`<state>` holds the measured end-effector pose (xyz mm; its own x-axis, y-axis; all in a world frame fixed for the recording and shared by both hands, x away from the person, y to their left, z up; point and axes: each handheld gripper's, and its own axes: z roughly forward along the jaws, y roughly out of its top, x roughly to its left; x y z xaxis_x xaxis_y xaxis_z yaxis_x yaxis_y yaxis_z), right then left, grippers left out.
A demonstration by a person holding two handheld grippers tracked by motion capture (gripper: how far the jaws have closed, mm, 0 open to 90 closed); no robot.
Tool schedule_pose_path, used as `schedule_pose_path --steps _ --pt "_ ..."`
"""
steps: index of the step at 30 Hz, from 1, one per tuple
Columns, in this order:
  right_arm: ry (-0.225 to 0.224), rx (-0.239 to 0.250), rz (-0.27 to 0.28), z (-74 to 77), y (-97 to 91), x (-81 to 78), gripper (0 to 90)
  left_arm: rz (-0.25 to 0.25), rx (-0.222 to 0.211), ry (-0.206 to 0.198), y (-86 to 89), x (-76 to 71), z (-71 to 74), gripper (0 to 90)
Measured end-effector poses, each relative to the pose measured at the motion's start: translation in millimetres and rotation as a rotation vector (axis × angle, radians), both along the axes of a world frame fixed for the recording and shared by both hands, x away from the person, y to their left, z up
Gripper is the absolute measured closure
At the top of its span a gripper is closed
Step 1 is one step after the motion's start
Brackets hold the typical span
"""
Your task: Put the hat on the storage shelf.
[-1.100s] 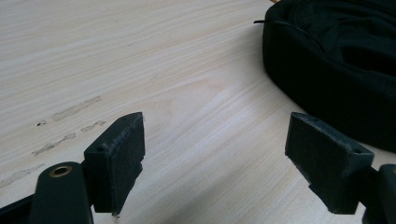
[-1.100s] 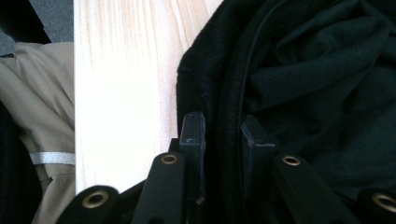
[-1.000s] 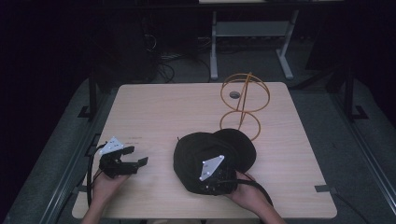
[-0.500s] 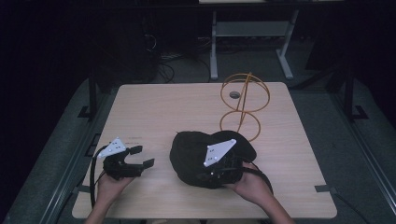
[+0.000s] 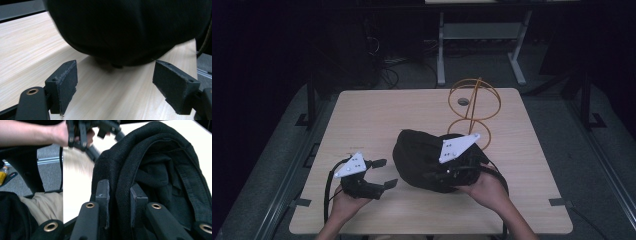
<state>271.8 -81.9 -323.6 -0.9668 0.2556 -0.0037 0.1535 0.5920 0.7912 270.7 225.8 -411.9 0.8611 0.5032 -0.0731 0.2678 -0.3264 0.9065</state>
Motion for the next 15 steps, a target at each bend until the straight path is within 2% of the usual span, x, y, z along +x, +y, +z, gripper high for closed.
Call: schedule_pose_path --steps 10,13,15 --pt "-0.014 0.031 0.001 21.5 1.3 2.4 73.6 -0.050 -0.032 0.001 -23.2 6.8 6.9 19.7" --pt "-0.021 0.051 0.003 25.8 1.9 2.5 73.6 -0.049 -0.039 -0.013 -30.0 10.7 10.0 19.7" --pt "-0.020 0.056 0.003 27.3 2.1 3.0 73.6 -0.023 -0.026 -0.039 -34.9 11.1 11.4 20.5"
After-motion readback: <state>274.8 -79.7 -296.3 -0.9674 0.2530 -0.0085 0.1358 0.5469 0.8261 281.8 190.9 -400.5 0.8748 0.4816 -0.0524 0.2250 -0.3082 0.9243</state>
